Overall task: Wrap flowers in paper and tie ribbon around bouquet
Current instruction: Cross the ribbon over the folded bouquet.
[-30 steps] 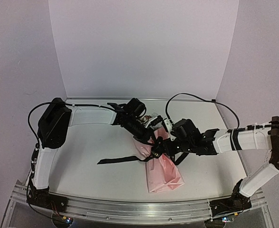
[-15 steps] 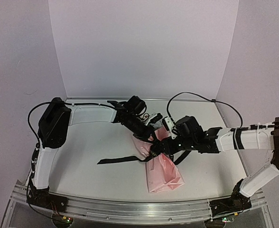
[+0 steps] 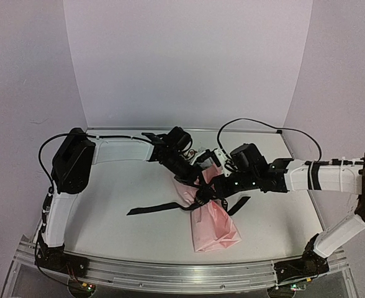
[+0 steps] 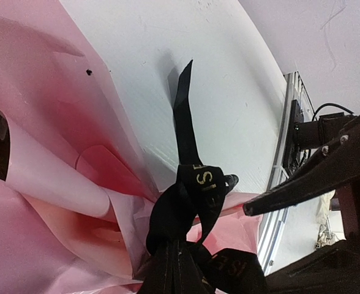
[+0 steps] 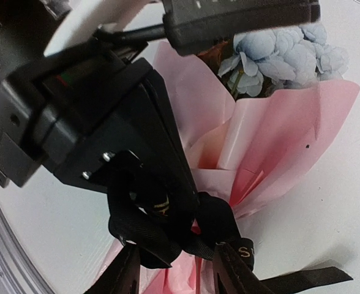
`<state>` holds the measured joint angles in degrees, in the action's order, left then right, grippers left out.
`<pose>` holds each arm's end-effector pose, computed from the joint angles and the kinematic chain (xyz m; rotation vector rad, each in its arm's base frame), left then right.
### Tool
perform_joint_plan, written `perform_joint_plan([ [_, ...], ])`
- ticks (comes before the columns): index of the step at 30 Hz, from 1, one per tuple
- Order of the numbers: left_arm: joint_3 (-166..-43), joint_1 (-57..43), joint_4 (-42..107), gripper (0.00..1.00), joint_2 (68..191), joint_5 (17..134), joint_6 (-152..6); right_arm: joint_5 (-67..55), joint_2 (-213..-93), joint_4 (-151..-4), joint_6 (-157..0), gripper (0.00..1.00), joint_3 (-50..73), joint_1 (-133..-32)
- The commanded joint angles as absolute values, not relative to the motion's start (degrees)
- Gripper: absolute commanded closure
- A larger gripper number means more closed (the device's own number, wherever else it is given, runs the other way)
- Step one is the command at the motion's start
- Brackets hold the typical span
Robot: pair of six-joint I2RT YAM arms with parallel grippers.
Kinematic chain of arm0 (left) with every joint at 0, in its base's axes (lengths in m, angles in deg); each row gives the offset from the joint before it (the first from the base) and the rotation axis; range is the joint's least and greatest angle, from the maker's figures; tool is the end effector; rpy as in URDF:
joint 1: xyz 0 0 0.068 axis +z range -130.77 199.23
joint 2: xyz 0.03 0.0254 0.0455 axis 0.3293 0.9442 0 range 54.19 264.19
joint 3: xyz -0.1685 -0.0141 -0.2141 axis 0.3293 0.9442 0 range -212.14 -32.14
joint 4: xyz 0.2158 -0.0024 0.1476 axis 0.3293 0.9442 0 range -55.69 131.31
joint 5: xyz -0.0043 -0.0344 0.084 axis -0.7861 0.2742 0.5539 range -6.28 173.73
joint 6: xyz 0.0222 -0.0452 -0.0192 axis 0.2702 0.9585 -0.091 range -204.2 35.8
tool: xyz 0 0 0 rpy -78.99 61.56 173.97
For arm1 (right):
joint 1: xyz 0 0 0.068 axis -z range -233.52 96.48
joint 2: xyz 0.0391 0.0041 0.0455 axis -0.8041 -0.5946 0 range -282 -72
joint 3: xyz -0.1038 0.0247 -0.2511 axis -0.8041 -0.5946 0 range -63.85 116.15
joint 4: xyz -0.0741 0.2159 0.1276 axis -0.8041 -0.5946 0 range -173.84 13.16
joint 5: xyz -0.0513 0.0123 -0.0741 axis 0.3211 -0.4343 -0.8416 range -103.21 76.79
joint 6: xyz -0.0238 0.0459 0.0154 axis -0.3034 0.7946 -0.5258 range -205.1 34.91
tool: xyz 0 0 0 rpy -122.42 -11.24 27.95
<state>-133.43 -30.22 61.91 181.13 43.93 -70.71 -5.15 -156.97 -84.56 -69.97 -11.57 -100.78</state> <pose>0.2987 -0.3841 0.1914 1.1262 2.4336 -1.2835 0.2126 0.2374 0.2239 -0.7315 2.2604 0.7113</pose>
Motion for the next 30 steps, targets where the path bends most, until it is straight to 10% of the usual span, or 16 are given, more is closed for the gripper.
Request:
perform_joint_plan([
  [1, -136.5, -30.3, 62.3, 1.00, 181.8, 44.3, -70.8, -4.4, -158.3, -86.9, -70.9, 0.59, -7.1, -100.8],
  [30, -133.4, -31.6, 56.5, 1.00, 181.3, 45.6, -63.6, -4.8, -159.0, -90.4, -67.9, 0.97, -6.3, -100.6],
])
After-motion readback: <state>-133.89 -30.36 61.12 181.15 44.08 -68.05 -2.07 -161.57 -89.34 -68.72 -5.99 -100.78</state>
